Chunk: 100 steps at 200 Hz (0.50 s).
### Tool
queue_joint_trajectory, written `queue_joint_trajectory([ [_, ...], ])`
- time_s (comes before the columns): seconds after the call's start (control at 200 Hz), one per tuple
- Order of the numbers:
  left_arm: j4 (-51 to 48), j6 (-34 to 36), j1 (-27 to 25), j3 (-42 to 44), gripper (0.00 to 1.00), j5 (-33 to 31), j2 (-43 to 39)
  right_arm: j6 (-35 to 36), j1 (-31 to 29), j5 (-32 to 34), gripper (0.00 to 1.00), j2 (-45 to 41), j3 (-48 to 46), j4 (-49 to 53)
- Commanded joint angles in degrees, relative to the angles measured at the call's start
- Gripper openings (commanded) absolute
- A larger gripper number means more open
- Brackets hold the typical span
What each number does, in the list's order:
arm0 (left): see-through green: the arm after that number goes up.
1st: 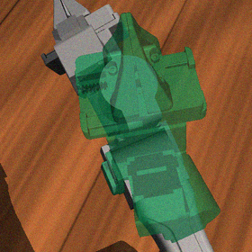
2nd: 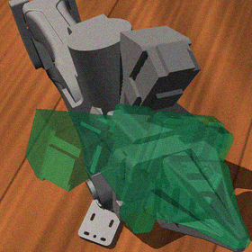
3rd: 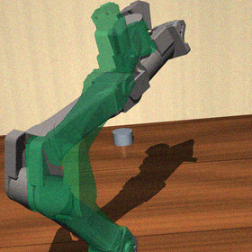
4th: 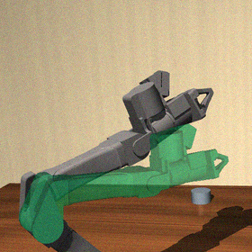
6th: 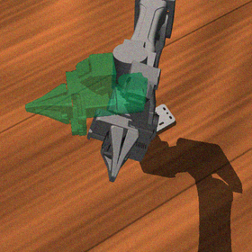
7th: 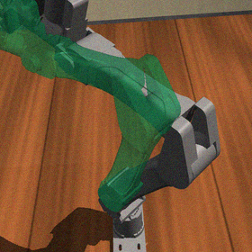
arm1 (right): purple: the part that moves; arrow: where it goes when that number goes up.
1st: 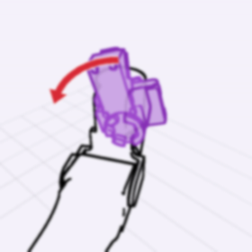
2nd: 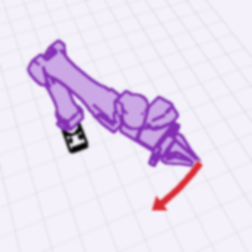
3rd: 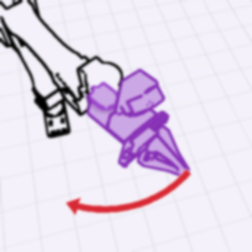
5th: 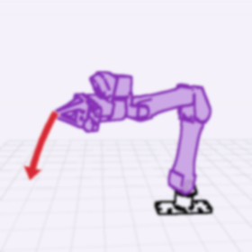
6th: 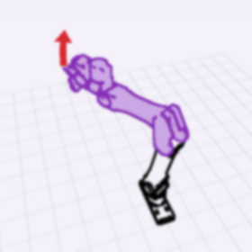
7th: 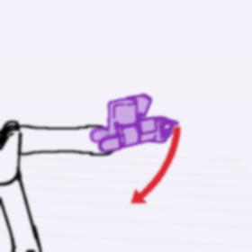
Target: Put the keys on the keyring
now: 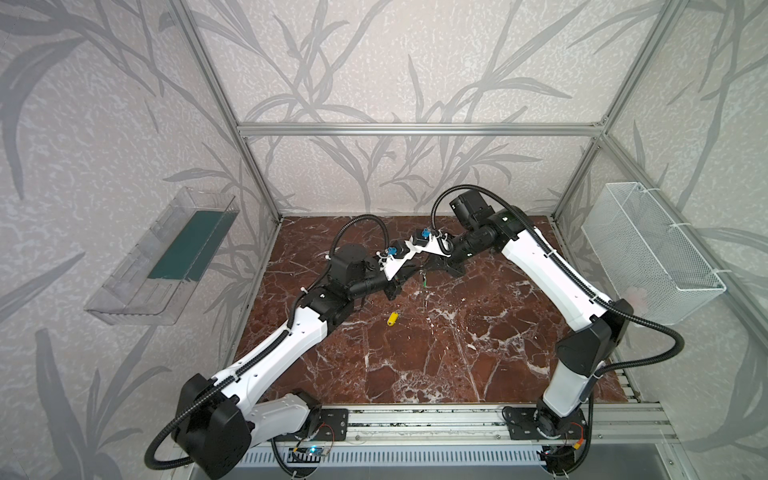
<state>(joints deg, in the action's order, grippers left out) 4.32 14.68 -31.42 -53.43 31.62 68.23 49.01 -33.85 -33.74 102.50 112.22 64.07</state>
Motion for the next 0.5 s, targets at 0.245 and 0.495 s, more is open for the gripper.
queue_joint_trajectory([
  [0.245, 5.50, -1.67, -0.32, 3.64, 0.20, -1.39, -0.34, -0.25, -1.02, -6.28, 0.00, -4.24, -1.90, -3.33],
  [0.495, 10.33, -0.78, -0.33, 7.74, 0.16, -1.18, -2.24, -1.29, -0.06, -6.78, 0.00, -4.38, -3.24, -5.10],
])
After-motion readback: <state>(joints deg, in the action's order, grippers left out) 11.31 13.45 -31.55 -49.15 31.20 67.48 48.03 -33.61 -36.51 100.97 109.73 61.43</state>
